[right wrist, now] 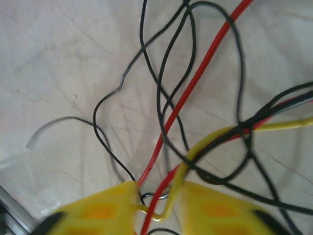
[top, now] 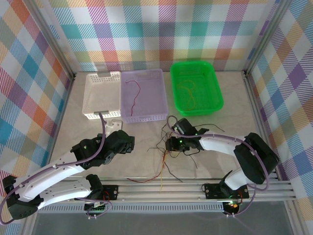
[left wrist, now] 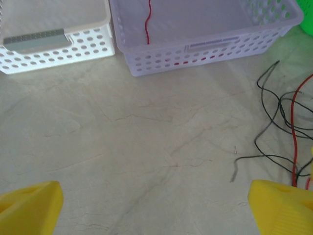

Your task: Untangle the cables

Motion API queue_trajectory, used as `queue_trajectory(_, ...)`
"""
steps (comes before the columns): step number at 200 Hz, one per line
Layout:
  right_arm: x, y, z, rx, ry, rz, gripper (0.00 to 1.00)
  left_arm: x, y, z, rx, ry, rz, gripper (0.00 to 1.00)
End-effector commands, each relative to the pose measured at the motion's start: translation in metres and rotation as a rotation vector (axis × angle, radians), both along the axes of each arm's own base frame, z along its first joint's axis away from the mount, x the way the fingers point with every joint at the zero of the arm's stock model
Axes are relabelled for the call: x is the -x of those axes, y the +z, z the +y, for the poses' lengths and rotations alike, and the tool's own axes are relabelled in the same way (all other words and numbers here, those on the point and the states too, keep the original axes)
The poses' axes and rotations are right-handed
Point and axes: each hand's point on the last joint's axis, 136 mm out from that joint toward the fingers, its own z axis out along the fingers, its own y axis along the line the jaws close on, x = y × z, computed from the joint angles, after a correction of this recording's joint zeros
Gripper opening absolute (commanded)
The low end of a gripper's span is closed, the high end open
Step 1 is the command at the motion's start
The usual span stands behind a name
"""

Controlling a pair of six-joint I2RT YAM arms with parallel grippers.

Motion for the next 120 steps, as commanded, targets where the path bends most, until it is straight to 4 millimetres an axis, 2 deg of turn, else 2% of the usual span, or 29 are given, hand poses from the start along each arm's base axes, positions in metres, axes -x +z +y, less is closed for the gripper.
queue_trajectory(1, -0.016, 0.028, 0.024, -0.092, 0.008, -0.054, 0.08, 0.001, -0.01, -0.014, 0.028, -0.006, 0.021, 0.96)
queue_trajectory(14, -0.02, 0.043, 0.029, -0.125, 0.01, -0.085, 0.0, 0.002, -0.012, -0.025, 0.046, -0.019, 0.022, 0.96)
queue_trajectory(70, -0.025, 0.101, 0.043, -0.264, 0.044, -0.194, 0.0, 0.011, -0.004, -0.087, 0.289, -0.149, 0.025, 0.96)
queue_trajectory(120, -0.024, 0.12, 0.042, -0.313, 0.028, -0.229, 0.0, 0.028, -0.013, -0.125, 0.445, -0.255, 0.079, 0.95)
